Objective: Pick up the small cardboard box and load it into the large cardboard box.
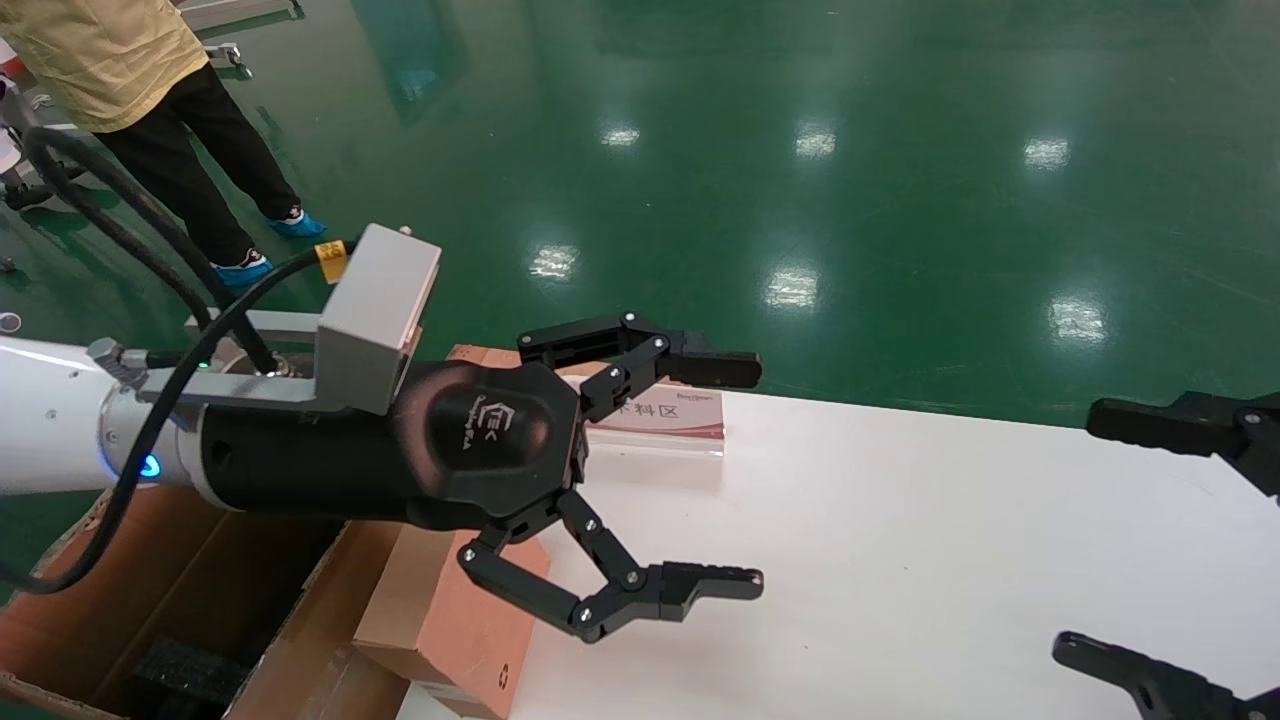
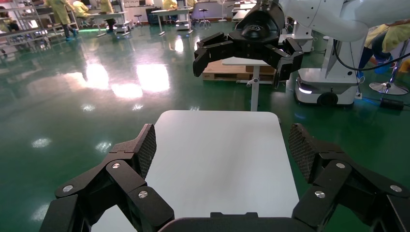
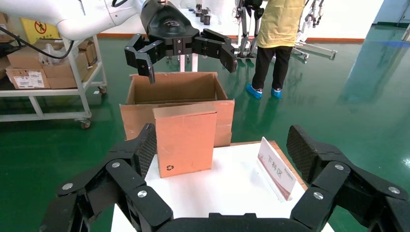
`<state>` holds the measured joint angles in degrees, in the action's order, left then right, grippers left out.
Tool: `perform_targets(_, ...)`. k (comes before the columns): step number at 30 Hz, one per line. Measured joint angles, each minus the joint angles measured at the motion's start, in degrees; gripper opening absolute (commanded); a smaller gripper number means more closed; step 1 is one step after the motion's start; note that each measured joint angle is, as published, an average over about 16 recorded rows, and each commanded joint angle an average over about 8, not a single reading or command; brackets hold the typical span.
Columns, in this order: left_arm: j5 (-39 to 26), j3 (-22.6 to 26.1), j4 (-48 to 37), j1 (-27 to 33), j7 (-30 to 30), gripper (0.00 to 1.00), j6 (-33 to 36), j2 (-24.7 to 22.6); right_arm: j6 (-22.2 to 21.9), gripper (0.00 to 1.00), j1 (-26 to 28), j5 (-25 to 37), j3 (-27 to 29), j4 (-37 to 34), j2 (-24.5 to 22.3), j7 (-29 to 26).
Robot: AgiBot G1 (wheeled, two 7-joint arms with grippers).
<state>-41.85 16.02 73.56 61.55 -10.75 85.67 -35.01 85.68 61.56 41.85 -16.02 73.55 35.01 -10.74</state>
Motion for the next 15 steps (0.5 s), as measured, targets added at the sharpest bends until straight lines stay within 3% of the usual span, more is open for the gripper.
perform_targets(15, -2.41, 1.1, 0.4, 0.68, -1.87, 1.0, -0.69, 0.66, 0.0, 1.0, 0.01, -0.01, -0.01, -0.02, 0.0, 0.01)
